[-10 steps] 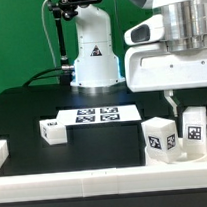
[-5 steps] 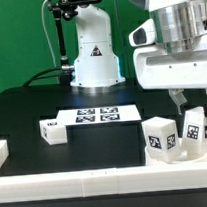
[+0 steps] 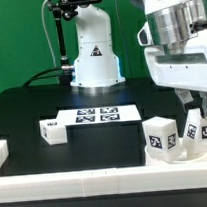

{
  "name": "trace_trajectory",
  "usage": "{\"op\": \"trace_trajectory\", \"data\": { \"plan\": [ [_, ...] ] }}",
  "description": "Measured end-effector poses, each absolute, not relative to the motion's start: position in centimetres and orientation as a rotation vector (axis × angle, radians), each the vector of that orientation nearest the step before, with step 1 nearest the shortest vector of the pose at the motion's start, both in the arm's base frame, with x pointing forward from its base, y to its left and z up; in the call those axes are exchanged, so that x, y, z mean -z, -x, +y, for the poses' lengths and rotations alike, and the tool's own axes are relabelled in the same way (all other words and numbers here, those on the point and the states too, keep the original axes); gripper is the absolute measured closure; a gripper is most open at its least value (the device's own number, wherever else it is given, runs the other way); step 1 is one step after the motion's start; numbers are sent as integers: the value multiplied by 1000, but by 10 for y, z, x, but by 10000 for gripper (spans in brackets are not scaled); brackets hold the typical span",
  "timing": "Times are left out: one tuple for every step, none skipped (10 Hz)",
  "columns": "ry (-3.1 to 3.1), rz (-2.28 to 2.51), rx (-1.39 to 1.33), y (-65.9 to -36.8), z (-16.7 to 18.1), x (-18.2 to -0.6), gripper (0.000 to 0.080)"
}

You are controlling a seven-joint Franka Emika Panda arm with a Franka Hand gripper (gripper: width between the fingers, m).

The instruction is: Assemble stool

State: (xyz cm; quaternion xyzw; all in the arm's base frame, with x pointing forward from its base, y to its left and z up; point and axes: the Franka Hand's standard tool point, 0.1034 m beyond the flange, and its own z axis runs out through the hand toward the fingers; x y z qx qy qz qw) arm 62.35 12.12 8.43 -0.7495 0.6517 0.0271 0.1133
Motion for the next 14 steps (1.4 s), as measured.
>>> {"op": "trace_trajectory", "data": {
  "plan": [
    [2158, 1957, -89, -623, 122, -84, 462],
    [2121, 2015, -116, -622, 123, -84, 462],
    [2116, 2041, -147, -620, 124, -85, 462],
    [2051, 2098, -154, -621, 125, -85, 462],
    [2006, 2141, -163, -621, 125, -84, 462],
    [1984, 2159, -169, -621, 126, -84, 462],
    [1891, 2240, -185, -621, 127, -85, 462],
    [1818, 2307, -191, -621, 131, -86, 462],
    [1783, 2339, -190, -620, 134, -86, 462],
    [1705, 2397, -203, -620, 134, -86, 462],
    [1631, 2444, -223, -620, 136, -85, 462],
    [1643, 2435, -222, -620, 137, -85, 369],
    [1651, 2429, -222, -619, 138, -85, 236],
    [1675, 2410, -217, -620, 137, -87, 177]
  ]
}}
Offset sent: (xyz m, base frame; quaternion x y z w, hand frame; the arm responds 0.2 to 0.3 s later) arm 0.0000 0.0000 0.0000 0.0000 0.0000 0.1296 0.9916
